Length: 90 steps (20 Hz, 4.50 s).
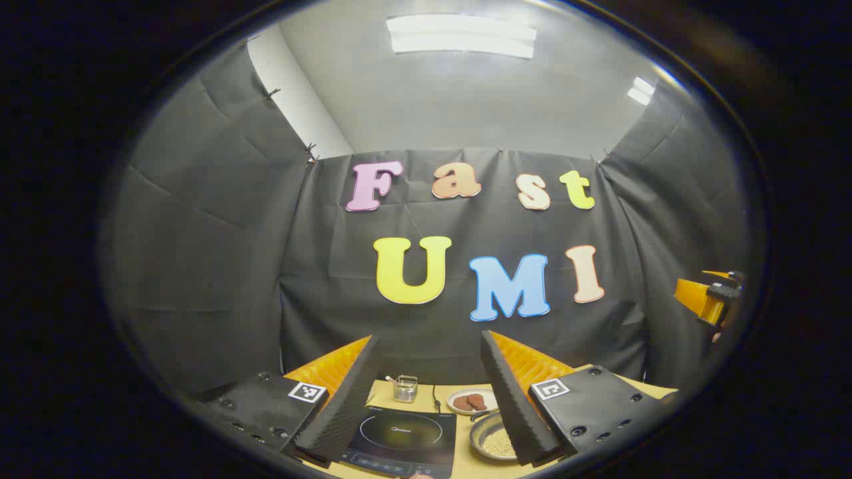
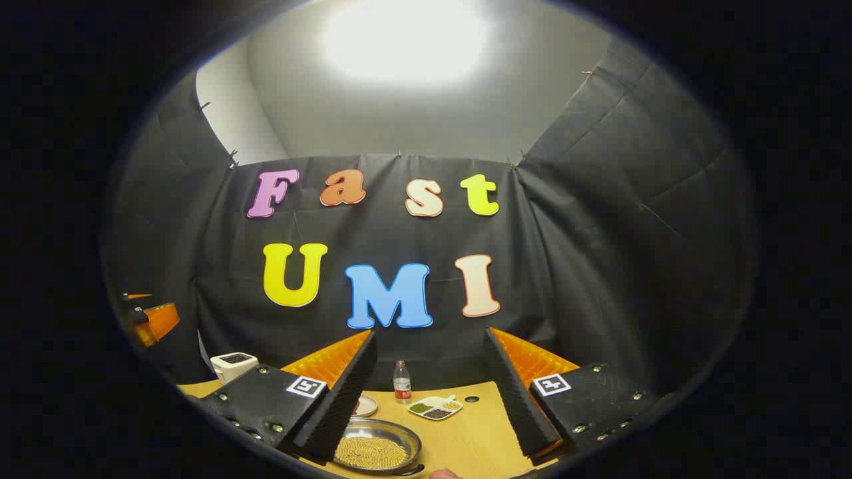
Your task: First push the handle of the pot to place it horizontally, then grasp the pot with both hands and set it on the induction cooktop.
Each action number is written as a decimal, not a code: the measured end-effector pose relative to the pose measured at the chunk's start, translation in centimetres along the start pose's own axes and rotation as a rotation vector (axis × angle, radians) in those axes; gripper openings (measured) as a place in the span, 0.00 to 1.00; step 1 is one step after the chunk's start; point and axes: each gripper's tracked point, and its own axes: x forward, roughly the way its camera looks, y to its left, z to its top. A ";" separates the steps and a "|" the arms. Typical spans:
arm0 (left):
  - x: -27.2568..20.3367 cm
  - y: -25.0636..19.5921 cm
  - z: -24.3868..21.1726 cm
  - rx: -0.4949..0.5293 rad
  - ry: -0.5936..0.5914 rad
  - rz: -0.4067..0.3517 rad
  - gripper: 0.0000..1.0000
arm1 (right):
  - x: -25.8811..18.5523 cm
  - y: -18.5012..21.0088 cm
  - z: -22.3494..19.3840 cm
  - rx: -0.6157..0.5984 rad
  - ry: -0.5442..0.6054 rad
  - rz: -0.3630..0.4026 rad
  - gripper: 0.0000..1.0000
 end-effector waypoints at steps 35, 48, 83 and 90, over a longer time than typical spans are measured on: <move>0.0 3.2 0.5 0.032 -0.014 0.034 0.99 | 0.1 3.1 -1.7 -0.053 0.063 0.083 0.96; 1.7 9.4 -1.6 0.023 0.007 0.031 0.96 | 0.0 10.0 -7.1 -0.073 0.228 0.186 0.09; 10.7 2.8 -8.3 0.085 0.135 0.125 0.96 | -6.4 8.9 -39.0 -0.228 1.192 0.744 0.10; 11.4 1.0 -9.2 0.091 0.145 0.129 0.99 | -4.3 6.4 -39.5 -0.191 1.213 0.667 0.08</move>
